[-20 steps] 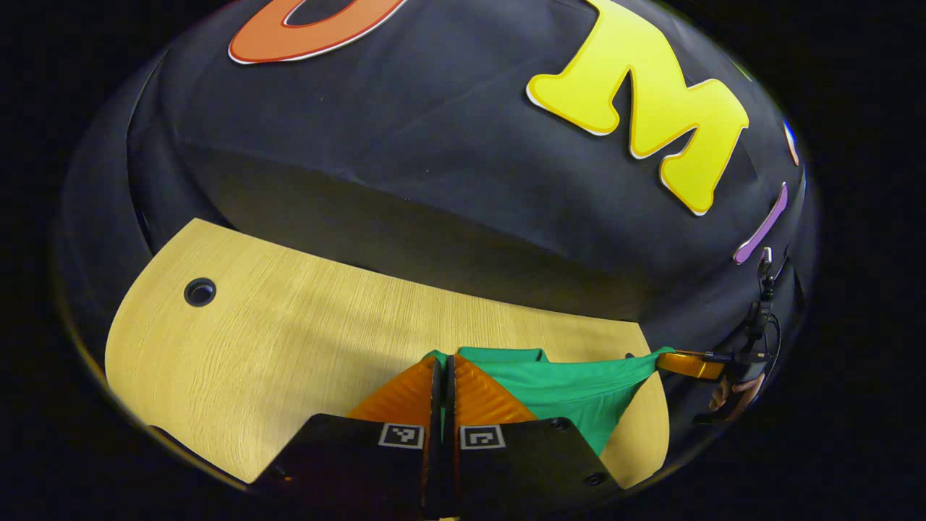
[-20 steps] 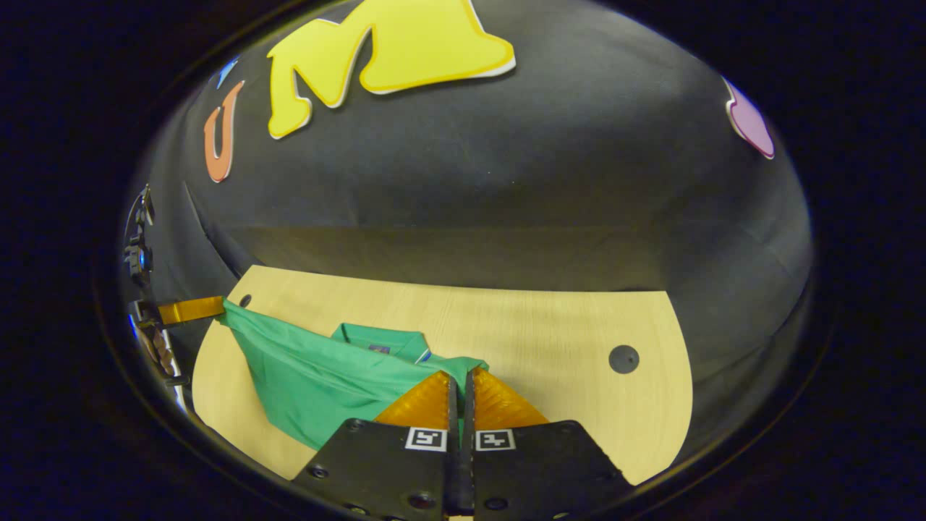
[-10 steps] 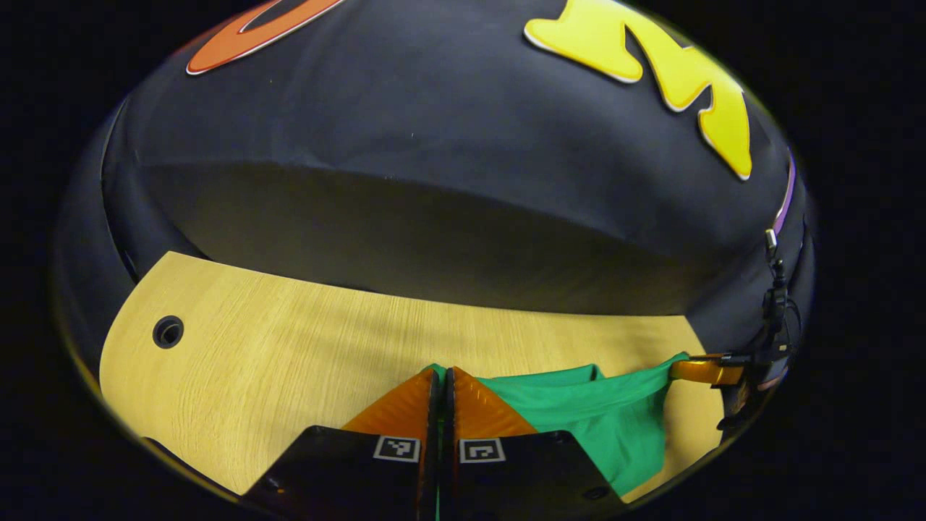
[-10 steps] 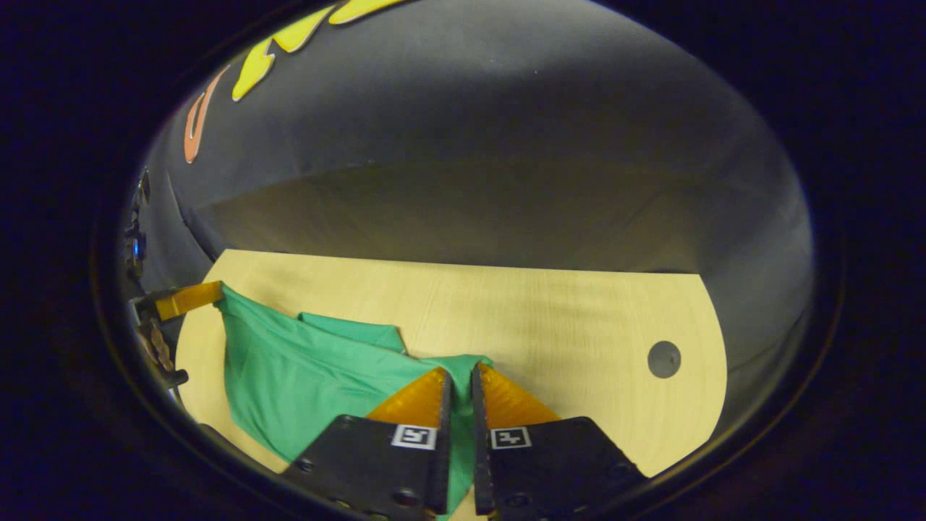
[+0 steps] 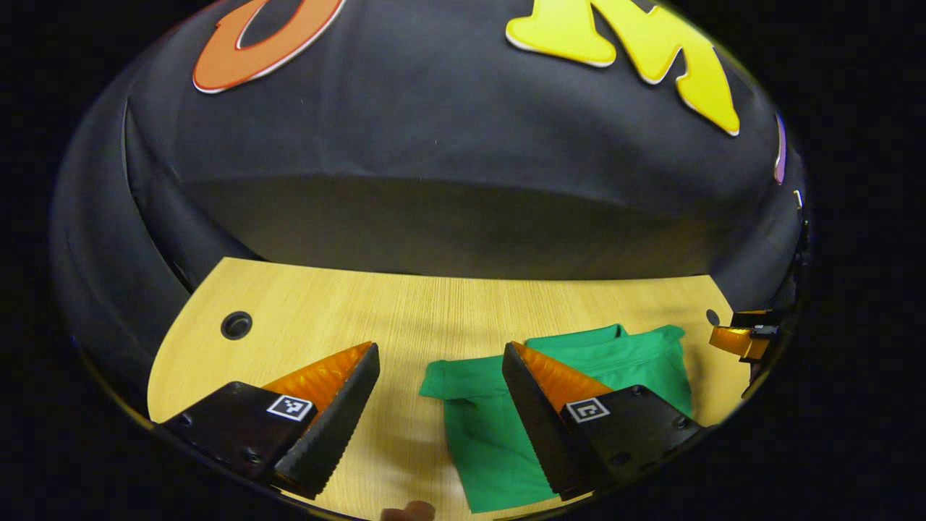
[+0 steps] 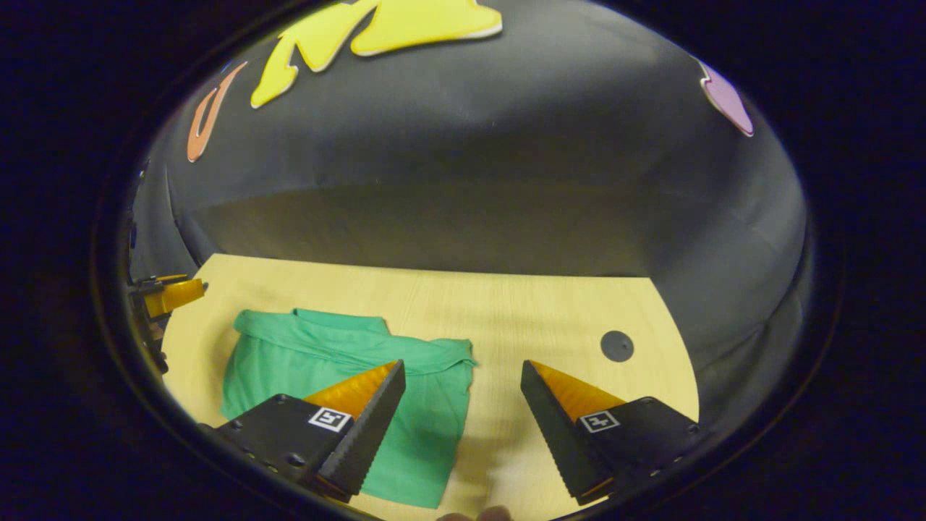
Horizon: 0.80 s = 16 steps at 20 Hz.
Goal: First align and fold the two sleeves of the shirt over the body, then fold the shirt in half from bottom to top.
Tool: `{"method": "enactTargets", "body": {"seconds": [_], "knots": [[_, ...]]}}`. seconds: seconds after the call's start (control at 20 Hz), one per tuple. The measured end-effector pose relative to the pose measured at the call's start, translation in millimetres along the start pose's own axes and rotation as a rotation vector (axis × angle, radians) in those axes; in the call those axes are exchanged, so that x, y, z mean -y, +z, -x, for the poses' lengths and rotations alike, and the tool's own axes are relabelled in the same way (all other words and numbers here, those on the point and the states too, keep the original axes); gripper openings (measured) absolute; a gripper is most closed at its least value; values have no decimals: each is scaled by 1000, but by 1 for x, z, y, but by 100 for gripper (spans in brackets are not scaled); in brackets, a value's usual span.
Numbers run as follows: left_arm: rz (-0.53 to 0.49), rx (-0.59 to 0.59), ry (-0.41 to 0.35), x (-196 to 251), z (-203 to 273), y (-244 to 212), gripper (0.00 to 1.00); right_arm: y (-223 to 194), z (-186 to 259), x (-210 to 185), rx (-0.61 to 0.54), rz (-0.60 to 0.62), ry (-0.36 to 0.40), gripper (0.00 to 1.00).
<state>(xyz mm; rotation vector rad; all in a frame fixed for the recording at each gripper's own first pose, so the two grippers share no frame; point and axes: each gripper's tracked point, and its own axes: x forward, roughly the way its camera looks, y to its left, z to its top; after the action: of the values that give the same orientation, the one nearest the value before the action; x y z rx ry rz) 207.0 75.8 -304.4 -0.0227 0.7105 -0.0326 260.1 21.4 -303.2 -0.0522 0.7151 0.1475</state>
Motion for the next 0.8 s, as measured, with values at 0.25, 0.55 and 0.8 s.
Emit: {"method": "enactTargets", "body": {"seconds": [0.25, 0.55, 0.8], "knots": [[53, 201, 20, 3, 92, 63, 100, 48, 104, -11, 192, 2, 10, 98], [-74, 457, 63, 24, 233, 131, 100, 101, 268, -29, 492, 34, -4, 98], [-55, 538, 24, 59, 317, 116, 100, 68, 359, -46, 586, 53, 4, 98]]}}
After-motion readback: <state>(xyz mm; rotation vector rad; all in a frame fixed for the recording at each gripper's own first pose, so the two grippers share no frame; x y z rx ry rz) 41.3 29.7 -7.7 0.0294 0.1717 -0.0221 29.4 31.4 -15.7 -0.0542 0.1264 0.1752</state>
